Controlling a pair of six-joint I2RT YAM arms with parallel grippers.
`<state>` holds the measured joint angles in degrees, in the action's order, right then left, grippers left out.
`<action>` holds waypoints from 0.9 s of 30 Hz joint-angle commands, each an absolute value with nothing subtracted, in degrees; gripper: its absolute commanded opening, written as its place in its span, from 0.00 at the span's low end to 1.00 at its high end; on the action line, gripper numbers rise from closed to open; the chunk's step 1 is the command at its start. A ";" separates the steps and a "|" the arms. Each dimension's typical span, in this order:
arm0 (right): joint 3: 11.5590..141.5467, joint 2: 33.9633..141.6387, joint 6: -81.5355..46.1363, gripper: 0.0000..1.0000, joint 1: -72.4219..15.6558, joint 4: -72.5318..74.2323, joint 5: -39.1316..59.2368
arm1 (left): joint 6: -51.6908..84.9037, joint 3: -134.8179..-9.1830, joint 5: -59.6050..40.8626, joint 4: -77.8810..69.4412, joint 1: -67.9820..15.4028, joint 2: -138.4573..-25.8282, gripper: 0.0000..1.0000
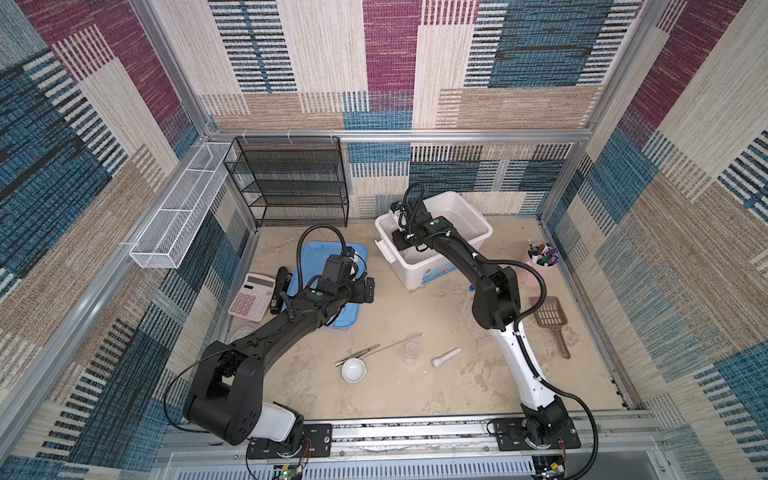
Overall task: Organize the chemistry lab equipment
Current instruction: 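Set the flask on the bin floor, open the right gripper and rise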
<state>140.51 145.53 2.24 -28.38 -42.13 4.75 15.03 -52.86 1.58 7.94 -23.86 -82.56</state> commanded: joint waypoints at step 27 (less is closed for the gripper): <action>138.15 135.18 -0.69 0.89 -28.34 -40.75 4.48 | 16.00 -50.82 3.31 9.40 -23.82 -79.00 0.97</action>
<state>139.00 137.25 -0.21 -28.27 -41.43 5.41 15.03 -51.11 2.66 8.56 -23.86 -79.75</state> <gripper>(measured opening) 0.874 0.967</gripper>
